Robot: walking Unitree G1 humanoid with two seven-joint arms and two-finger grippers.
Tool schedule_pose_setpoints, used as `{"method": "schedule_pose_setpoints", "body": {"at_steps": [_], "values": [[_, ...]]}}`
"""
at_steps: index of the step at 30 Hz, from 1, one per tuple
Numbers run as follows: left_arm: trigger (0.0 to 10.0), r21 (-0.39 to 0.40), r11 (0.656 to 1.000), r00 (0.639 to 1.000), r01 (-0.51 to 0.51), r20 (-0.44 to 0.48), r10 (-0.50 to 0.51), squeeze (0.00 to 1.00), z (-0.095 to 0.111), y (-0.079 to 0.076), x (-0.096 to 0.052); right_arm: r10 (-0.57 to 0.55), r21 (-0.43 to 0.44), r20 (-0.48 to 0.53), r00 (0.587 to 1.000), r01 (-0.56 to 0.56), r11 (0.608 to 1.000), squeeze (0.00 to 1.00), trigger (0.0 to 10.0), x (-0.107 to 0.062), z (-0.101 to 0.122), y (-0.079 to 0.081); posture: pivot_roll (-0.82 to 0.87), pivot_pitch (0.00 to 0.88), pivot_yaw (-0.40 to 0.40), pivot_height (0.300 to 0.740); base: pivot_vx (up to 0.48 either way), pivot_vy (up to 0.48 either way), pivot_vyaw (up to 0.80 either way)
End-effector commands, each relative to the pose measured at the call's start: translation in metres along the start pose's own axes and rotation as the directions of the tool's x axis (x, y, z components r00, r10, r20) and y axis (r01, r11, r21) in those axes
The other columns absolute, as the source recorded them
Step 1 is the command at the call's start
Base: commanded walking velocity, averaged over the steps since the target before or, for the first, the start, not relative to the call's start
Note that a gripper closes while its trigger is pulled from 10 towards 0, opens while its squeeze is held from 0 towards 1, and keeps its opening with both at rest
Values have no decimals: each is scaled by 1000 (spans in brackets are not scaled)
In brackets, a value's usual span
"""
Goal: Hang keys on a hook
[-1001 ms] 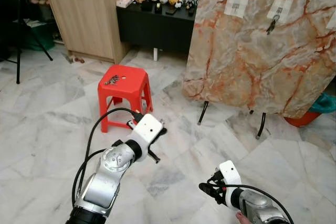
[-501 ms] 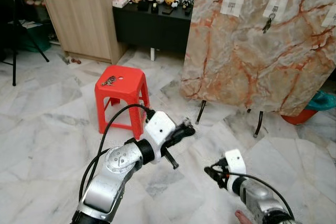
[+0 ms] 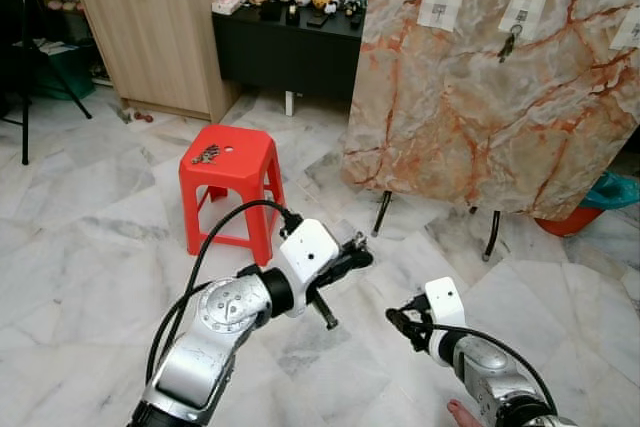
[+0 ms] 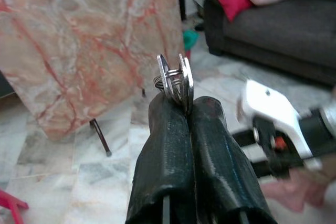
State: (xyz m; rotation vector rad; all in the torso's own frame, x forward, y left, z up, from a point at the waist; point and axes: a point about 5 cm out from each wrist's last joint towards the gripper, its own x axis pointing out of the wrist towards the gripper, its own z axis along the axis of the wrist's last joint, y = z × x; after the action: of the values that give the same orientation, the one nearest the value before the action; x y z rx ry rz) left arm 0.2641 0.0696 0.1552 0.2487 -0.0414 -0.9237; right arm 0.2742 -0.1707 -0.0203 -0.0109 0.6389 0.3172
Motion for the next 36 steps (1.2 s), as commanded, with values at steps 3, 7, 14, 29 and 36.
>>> {"method": "schedule_pose_setpoints", "body": {"at_steps": [3,7,14,29,36], "values": [[10000,-8,998,998,-54,11,55,0,-1,3,6,-92,18,-96,991,94,995,0,10000,-7,-26,-6,92,0,-90,740,0,0,0],[10000,-2,997,997,-72,-5,72,0,-4,4,5,-112,24,-123,986,116,993,0,10000,-9,-34,-6,92,0,-87,740,0,0,0],[10000,18,946,939,-325,-113,324,0,-29,29,-5,-178,70,-278,944,205,976,0,10000,-24,-79,0,69,0,-81,740,0,0,0],[10000,-36,914,908,-405,-133,397,0,-36,26,-4,-194,112,-415,889,262,959,0,10000,-36,-118,22,59,0,-56,740,0,0,0],[10000,-49,897,892,-440,-139,430,0,-38,27,-7,-196,103,-416,888,260,960,0,10000,-36,-119,24,59,0,-55,740,0,0,0]]}}
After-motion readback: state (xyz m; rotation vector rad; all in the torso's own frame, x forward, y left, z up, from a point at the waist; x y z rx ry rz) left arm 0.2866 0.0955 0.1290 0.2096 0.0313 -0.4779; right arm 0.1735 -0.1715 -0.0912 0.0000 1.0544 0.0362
